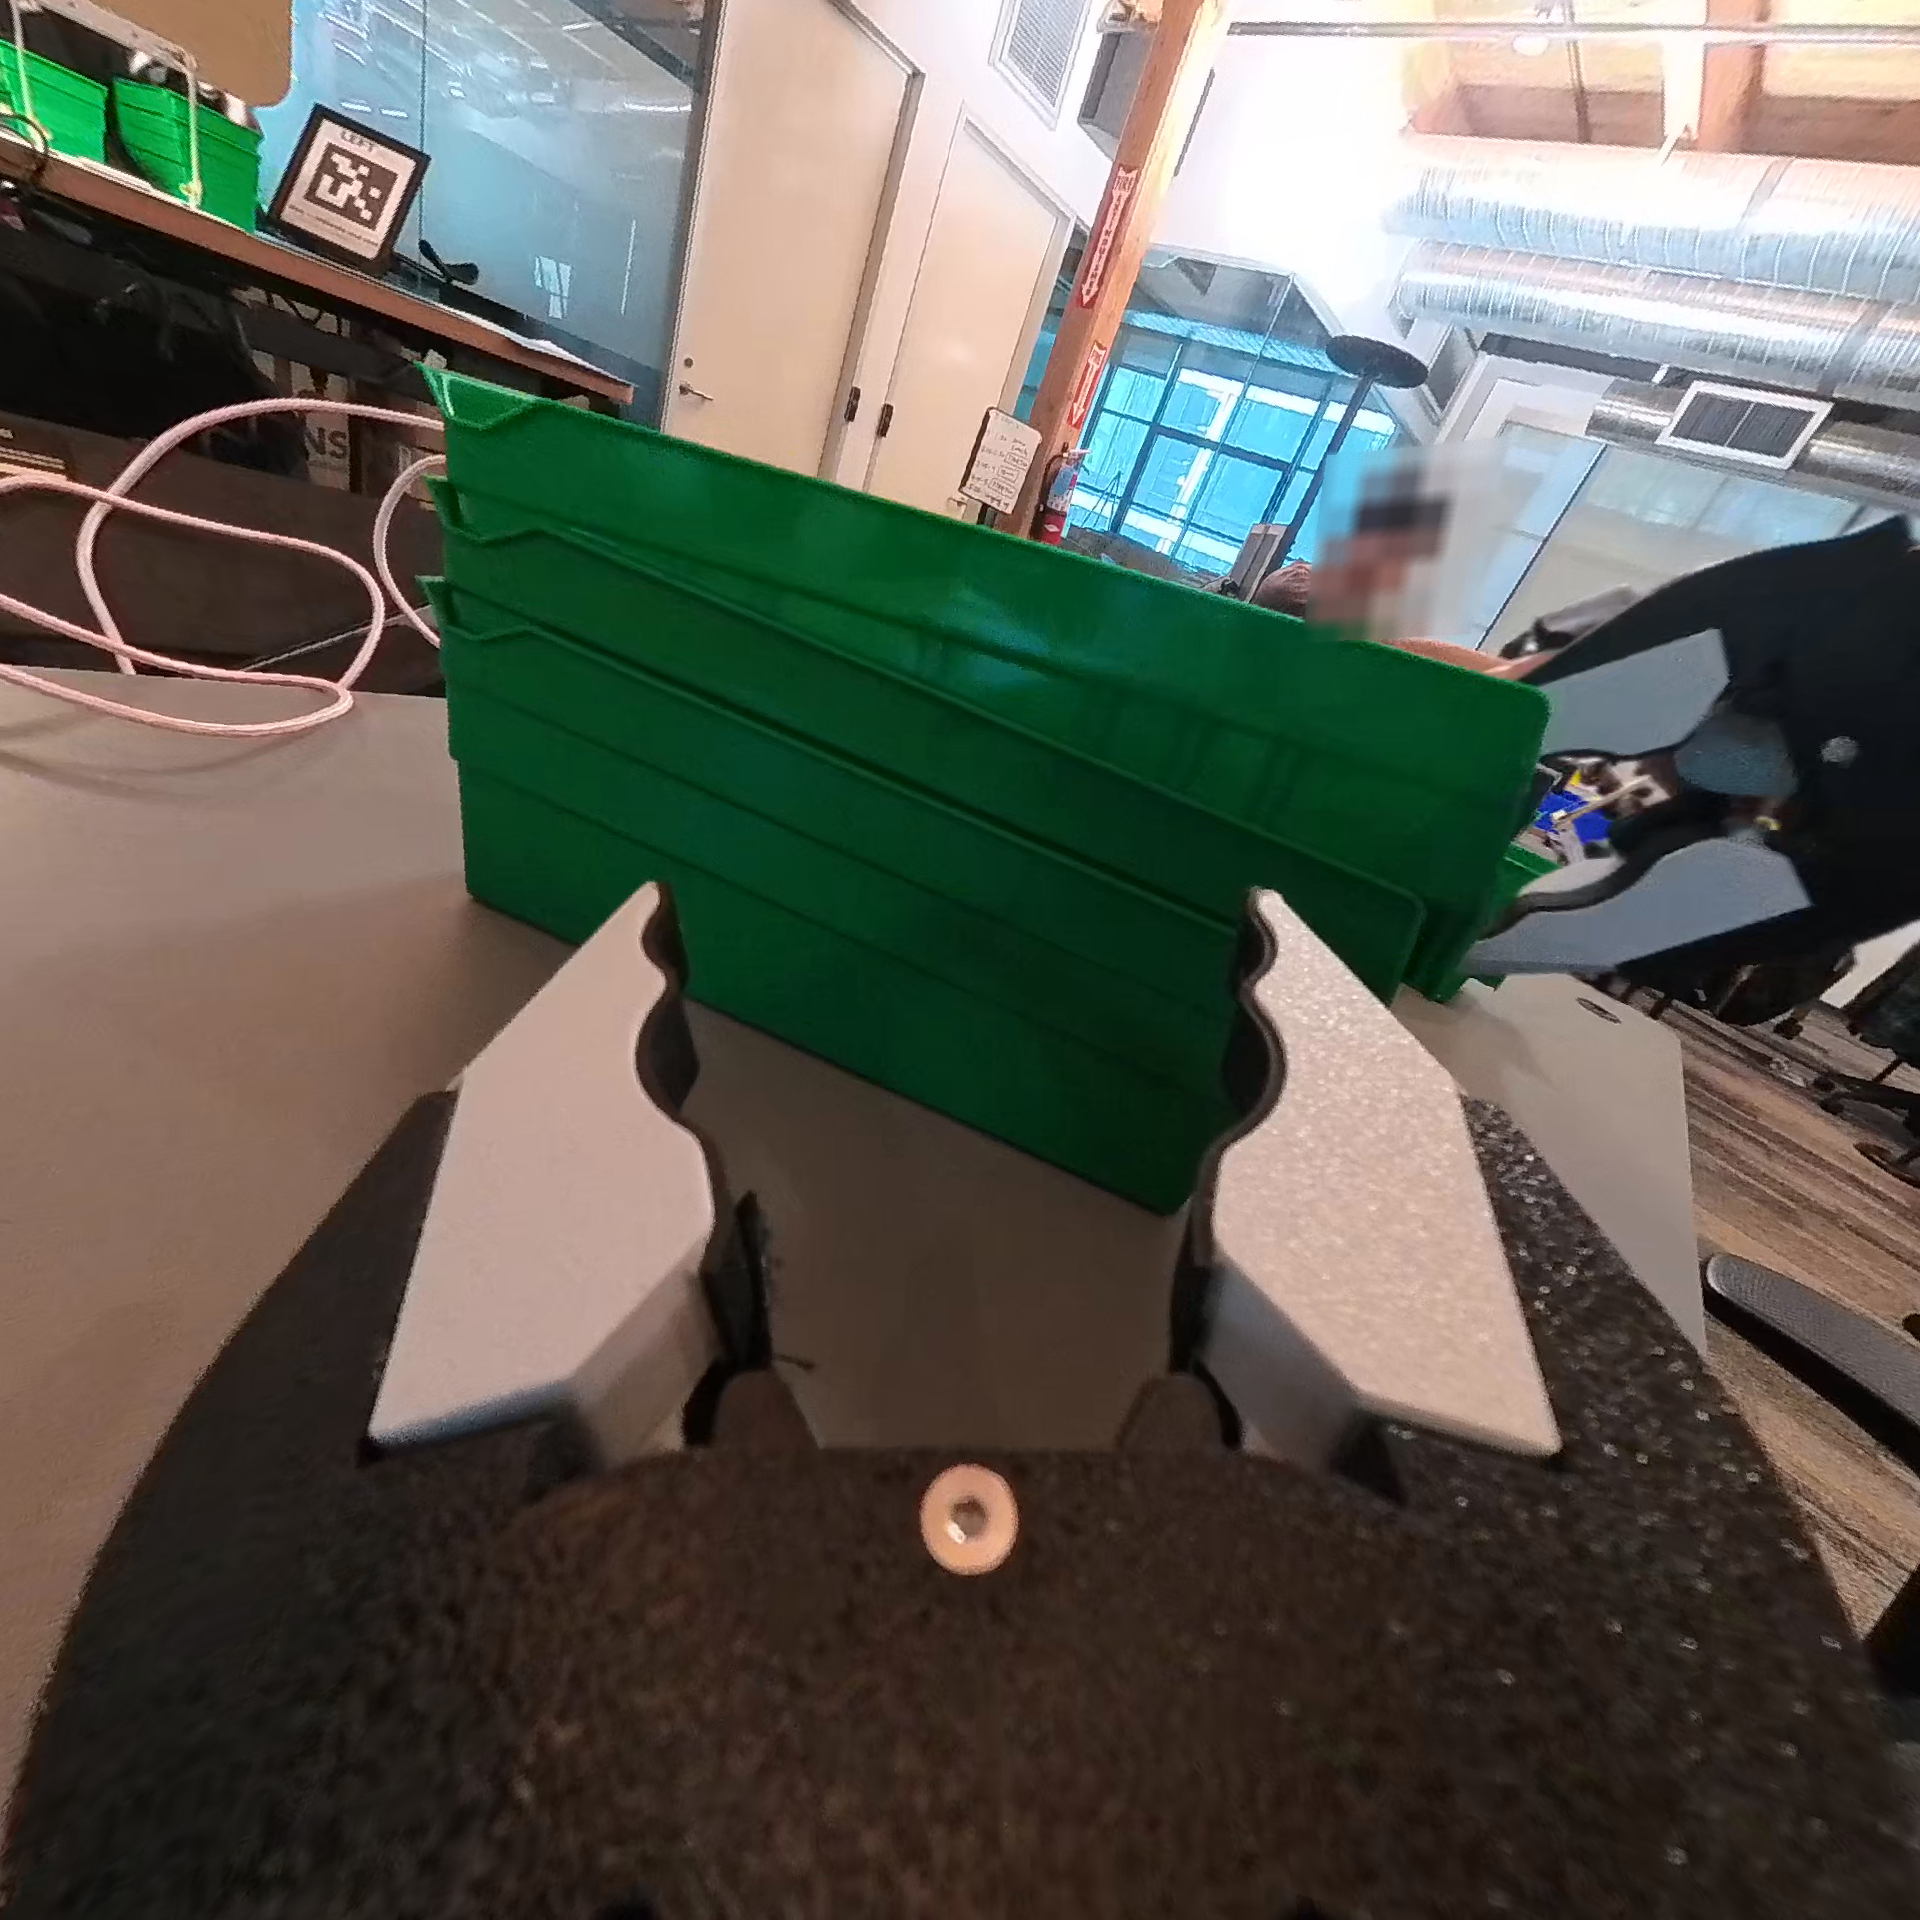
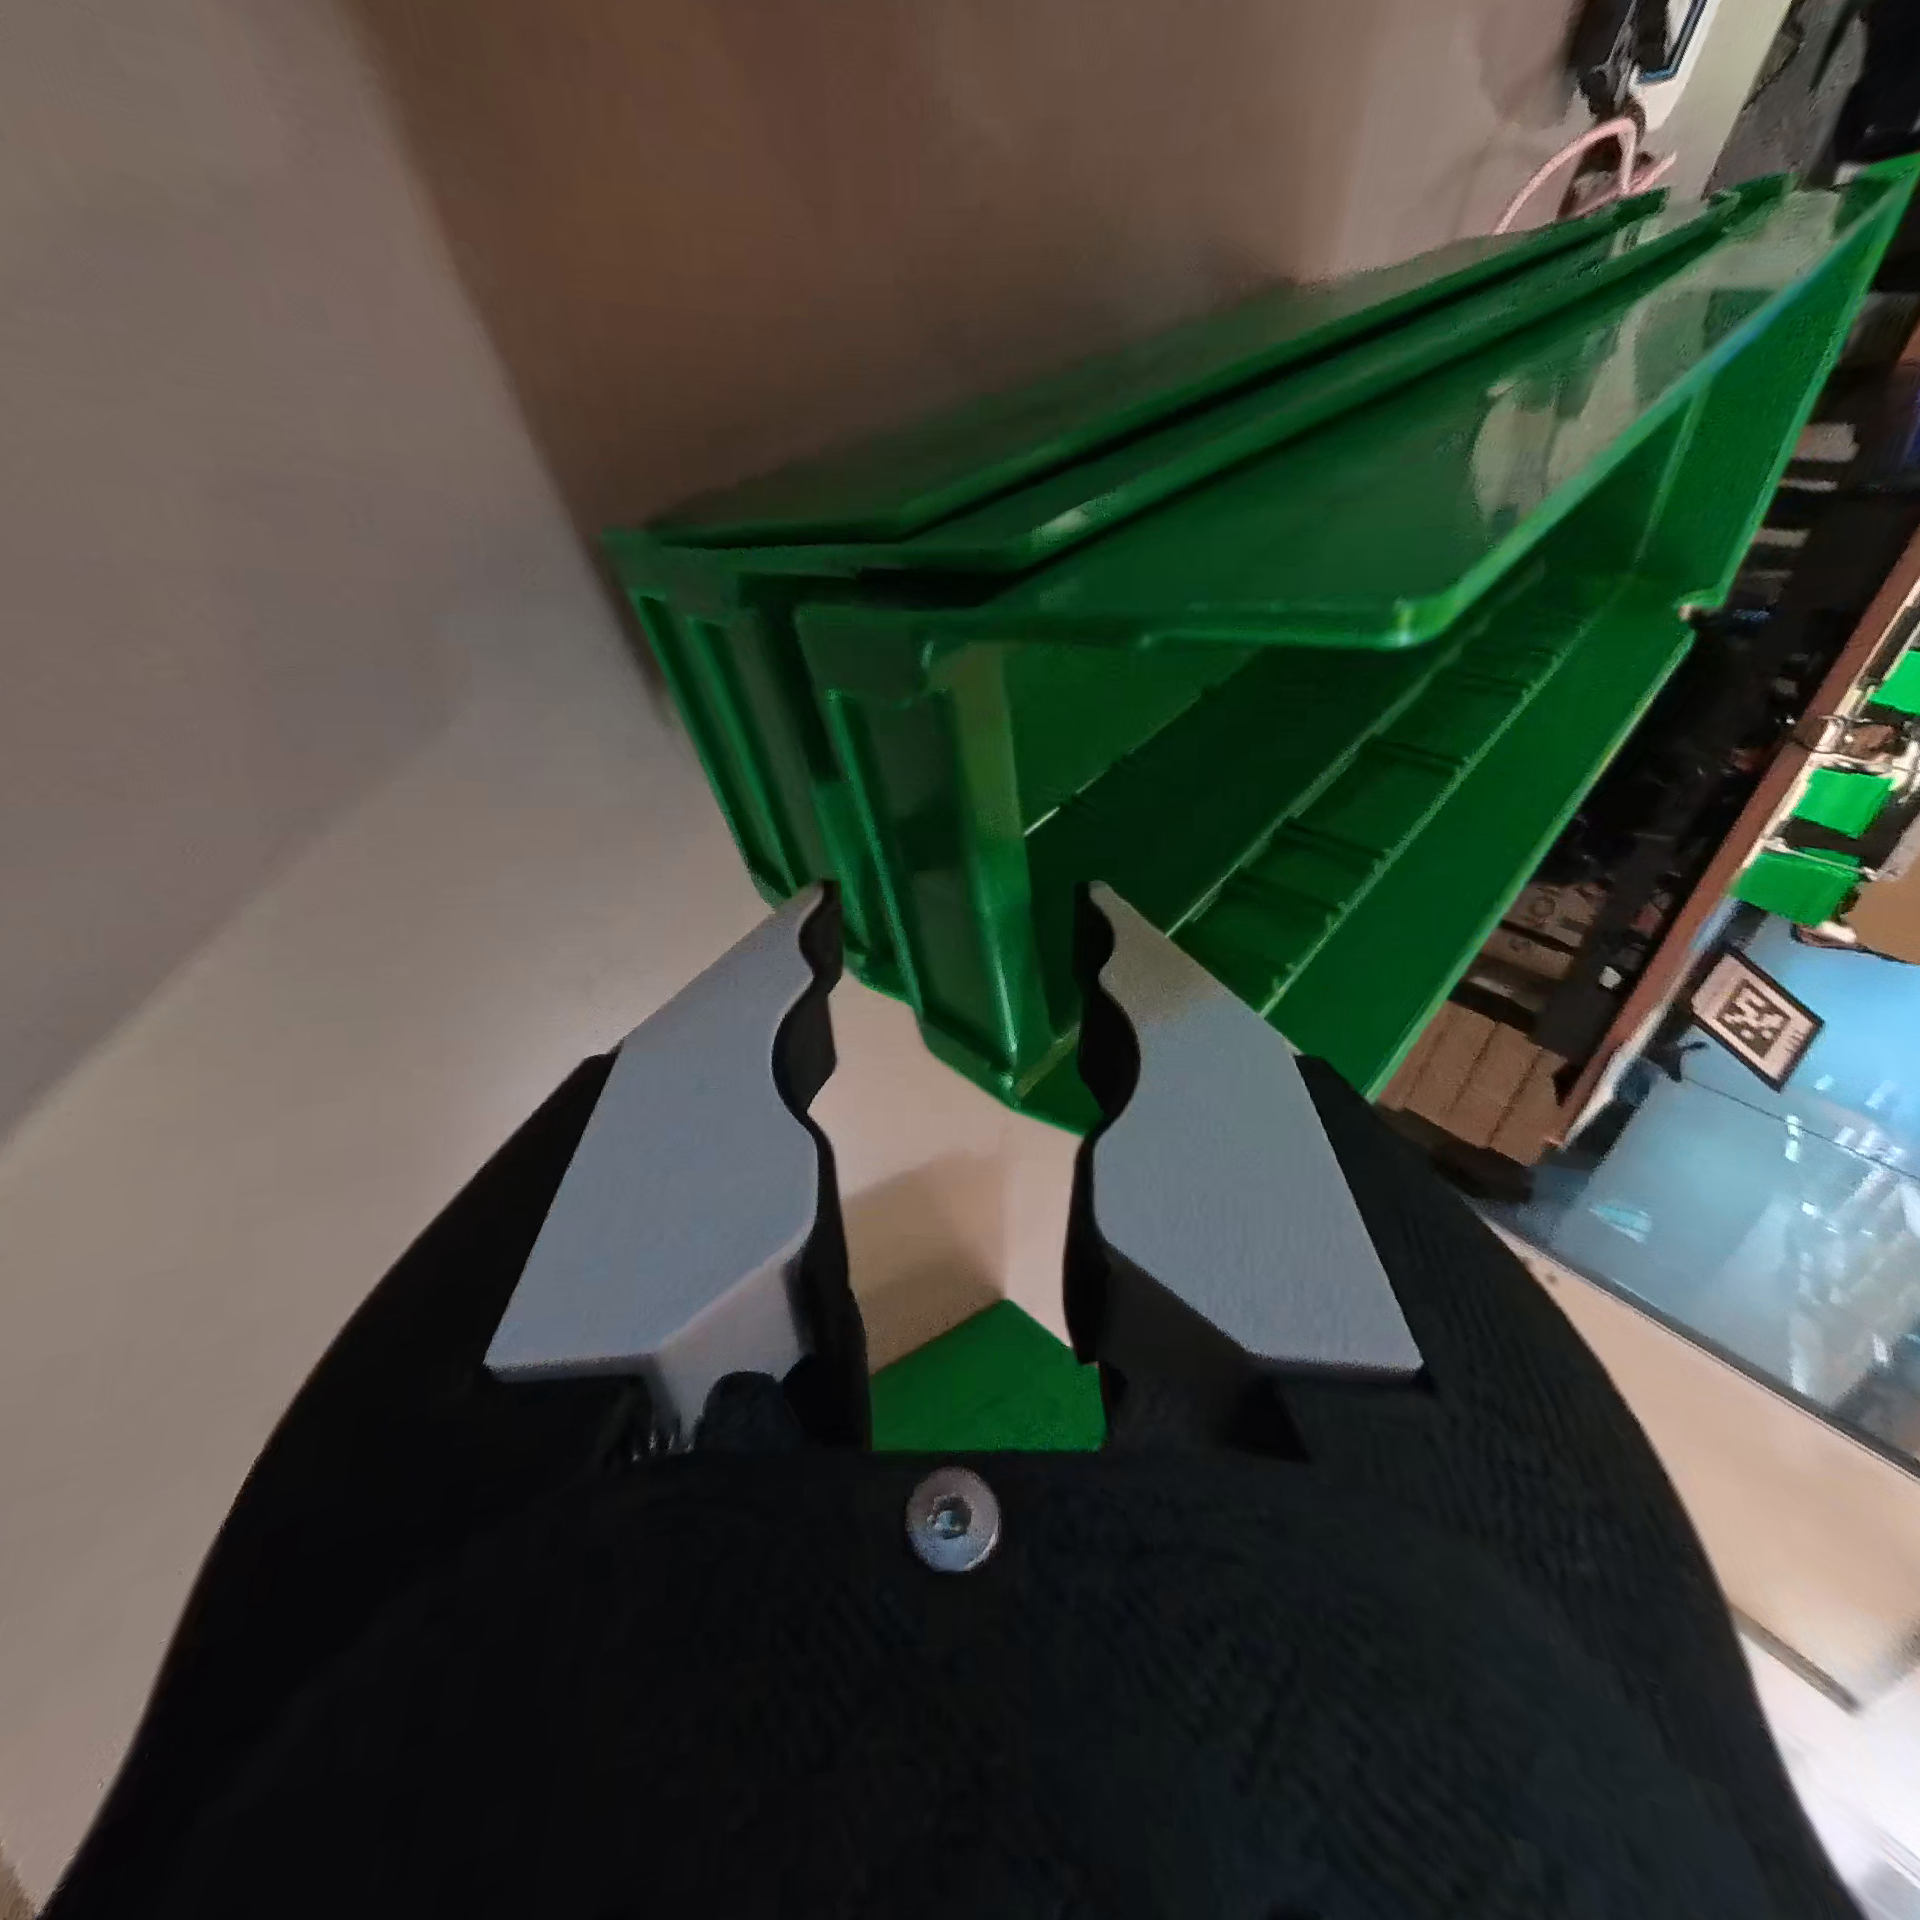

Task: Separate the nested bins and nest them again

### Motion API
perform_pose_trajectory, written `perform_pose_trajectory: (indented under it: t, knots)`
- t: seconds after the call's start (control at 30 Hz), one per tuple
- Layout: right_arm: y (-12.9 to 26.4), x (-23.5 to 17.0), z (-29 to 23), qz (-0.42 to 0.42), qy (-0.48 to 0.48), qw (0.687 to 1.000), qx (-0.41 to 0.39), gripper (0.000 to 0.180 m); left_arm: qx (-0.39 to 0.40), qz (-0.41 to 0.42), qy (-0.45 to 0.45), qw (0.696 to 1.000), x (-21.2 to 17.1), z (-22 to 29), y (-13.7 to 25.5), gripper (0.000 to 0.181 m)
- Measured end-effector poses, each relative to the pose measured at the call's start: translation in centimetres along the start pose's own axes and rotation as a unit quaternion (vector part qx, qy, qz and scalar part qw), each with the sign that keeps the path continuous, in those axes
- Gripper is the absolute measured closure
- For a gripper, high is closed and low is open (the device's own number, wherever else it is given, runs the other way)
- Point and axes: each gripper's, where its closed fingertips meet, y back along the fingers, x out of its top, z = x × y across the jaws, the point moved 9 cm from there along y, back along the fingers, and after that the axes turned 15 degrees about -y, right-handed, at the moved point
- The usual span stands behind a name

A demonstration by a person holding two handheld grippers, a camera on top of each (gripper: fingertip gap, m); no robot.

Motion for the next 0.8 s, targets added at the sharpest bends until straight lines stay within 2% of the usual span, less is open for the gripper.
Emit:
perform_pose_trajectory:
  t: [0.2,0.57,0.8]
  knots:
    - [0.7,-1.0,-0.5,0.051,-0.024,0.998,-0.031,0.151,0.0,-0.001,0.002,1.0,-0.1,0.1,-0.1,0.078]
    - [0.5,-0.5,-0.8,0.084,-0.05,0.994,-0.044,0.151,0.0,-0.005,0.0,1.0,-0.1,0.1,-0.2,0.078]
    - [-0.4,1.5,-1.4,0.128,-0.059,0.985,-0.096,0.152,-0.006,-0.005,0.001,1.0,-0.1,0.1,-0.1,0.079]
